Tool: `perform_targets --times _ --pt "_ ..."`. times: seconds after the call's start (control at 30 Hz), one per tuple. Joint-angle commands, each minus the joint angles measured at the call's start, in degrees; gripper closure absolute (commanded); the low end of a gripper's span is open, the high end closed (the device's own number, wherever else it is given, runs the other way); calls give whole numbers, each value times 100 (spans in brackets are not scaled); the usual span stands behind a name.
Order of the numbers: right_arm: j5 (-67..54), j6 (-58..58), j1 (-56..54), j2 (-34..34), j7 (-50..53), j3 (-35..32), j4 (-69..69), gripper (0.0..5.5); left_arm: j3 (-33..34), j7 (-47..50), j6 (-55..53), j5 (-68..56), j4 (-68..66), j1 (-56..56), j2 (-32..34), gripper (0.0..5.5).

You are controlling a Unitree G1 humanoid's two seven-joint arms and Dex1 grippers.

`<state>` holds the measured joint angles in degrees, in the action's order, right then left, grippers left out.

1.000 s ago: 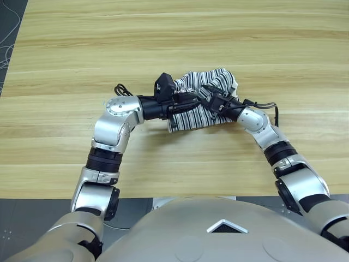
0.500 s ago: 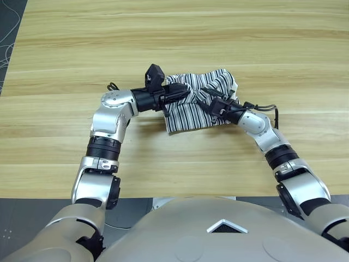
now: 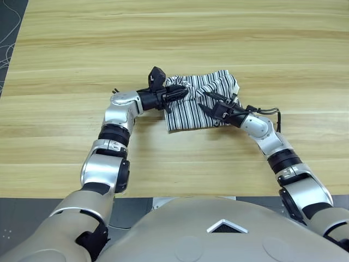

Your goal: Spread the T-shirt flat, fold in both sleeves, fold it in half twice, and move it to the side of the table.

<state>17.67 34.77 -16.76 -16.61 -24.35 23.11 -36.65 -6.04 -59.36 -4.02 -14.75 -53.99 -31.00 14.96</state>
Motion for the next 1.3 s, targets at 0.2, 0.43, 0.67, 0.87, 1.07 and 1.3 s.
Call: perform_targets --times 0.2,0.43,0.67,0.87,1.07,1.3 --pt "173 -391 -66 -70 -236 157 -1091 363 474 166 112 140 -844 -249 170 439" --pt "70 -354 -157 4 -320 201 -1344 363 916 394 181 129 -1156 -449 276 439" --pt "14 -149 -274 157 -398 305 -1334 363 1091 -160 240 -130 -438 -411 97 439" --pt "-269 15 -278 92 -500 129 -560 363 1154 -366 -209 -425 1018 23 193 439" --pt "-413 -241 -76 -69 -665 -44 631 363 1689 -165 -391 -718 1111 149 670 439" --pt "-496 -480 -449 356 -731 -5 366 363 2065 836 114 -400 -329 -41 1003 439"
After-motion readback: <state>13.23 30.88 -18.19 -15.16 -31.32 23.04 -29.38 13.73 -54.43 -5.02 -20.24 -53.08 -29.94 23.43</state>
